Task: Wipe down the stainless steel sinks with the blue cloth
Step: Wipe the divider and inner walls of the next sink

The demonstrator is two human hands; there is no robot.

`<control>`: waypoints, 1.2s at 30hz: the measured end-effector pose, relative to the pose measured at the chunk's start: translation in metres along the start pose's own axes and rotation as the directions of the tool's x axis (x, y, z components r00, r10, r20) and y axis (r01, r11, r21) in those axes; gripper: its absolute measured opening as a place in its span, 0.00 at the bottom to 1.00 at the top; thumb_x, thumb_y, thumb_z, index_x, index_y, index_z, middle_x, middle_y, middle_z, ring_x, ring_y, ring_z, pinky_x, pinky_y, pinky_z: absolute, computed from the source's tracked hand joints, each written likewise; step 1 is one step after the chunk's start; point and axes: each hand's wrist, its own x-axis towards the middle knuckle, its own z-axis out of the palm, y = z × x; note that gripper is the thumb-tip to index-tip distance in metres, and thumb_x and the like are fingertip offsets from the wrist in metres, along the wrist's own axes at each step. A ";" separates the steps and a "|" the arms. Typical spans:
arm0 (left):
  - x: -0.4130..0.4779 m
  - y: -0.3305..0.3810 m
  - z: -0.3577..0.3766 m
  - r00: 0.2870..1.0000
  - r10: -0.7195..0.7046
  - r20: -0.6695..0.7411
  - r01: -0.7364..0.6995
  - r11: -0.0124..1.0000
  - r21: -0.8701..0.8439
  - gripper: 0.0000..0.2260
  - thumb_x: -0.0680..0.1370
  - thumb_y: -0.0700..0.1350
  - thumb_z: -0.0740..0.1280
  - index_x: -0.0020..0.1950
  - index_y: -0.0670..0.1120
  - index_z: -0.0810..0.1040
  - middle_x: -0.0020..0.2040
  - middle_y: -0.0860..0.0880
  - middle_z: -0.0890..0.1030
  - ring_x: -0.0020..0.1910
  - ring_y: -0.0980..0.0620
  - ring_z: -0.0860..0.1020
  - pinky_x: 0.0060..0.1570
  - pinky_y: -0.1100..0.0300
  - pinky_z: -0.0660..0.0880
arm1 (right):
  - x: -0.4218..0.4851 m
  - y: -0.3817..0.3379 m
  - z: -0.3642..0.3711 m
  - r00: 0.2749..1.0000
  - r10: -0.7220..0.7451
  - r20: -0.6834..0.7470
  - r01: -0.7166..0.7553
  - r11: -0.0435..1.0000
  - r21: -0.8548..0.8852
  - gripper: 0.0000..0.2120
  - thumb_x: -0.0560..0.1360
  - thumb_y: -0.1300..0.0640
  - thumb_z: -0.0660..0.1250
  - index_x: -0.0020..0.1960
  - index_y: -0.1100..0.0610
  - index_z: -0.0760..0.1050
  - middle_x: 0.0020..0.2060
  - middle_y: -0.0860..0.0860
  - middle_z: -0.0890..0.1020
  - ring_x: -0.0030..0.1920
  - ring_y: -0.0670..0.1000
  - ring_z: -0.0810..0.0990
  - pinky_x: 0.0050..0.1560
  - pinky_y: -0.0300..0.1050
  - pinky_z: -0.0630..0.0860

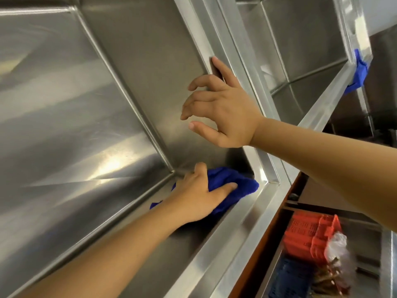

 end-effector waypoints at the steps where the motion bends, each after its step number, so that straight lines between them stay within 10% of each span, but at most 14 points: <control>1: 0.006 -0.004 -0.001 1.000 -0.004 0.004 0.004 1.000 0.007 0.25 0.74 0.67 0.60 0.55 0.48 0.65 0.49 0.49 0.73 0.50 0.46 0.76 0.40 0.56 0.69 | 0.000 0.000 0.001 1.000 -0.004 0.000 0.004 1.000 0.003 0.18 0.78 0.48 0.55 0.49 0.51 0.82 0.46 0.45 0.83 0.59 0.53 0.76 0.72 0.65 0.51; 6: 0.036 -0.042 -0.006 0.994 -0.110 -0.007 0.109 0.993 -0.036 0.24 0.77 0.64 0.60 0.61 0.46 0.65 0.57 0.45 0.76 0.53 0.47 0.76 0.54 0.49 0.75 | -0.001 0.002 0.005 1.000 -0.009 -0.023 0.010 1.000 0.026 0.17 0.78 0.49 0.55 0.48 0.51 0.82 0.44 0.44 0.84 0.58 0.52 0.77 0.73 0.63 0.52; 13: 0.019 -0.031 0.000 0.998 0.065 0.013 -0.065 0.998 0.012 0.21 0.75 0.66 0.59 0.55 0.50 0.65 0.48 0.52 0.74 0.44 0.54 0.74 0.39 0.59 0.70 | -0.002 0.003 0.005 1.000 -0.016 -0.019 0.016 1.000 0.013 0.16 0.78 0.52 0.55 0.42 0.53 0.80 0.37 0.47 0.82 0.54 0.54 0.78 0.72 0.65 0.51; 21: 0.064 -0.078 -0.002 0.996 -0.084 -0.030 0.083 0.996 -0.045 0.22 0.77 0.62 0.62 0.61 0.47 0.67 0.55 0.46 0.77 0.50 0.49 0.77 0.53 0.49 0.76 | -0.003 0.004 0.008 0.998 -0.025 -0.055 0.027 0.999 0.029 0.14 0.76 0.54 0.56 0.40 0.53 0.79 0.35 0.47 0.81 0.52 0.54 0.79 0.72 0.63 0.51; 27: 0.039 -0.059 0.002 0.995 0.092 -0.045 -0.092 0.996 -0.015 0.18 0.76 0.63 0.62 0.52 0.49 0.68 0.47 0.50 0.76 0.43 0.54 0.75 0.45 0.57 0.74 | -0.003 0.003 0.004 1.000 -0.016 -0.015 0.016 1.000 0.014 0.15 0.77 0.53 0.55 0.40 0.53 0.79 0.36 0.47 0.81 0.53 0.54 0.78 0.73 0.63 0.50; 36: 0.076 -0.105 0.000 0.991 -0.107 -0.079 0.107 0.994 -0.008 0.22 0.77 0.59 0.62 0.62 0.45 0.68 0.58 0.43 0.77 0.55 0.45 0.76 0.57 0.49 0.73 | -0.003 0.005 0.009 0.999 -0.025 -0.042 0.025 0.999 0.022 0.13 0.76 0.55 0.58 0.39 0.55 0.79 0.34 0.48 0.80 0.51 0.55 0.79 0.72 0.64 0.51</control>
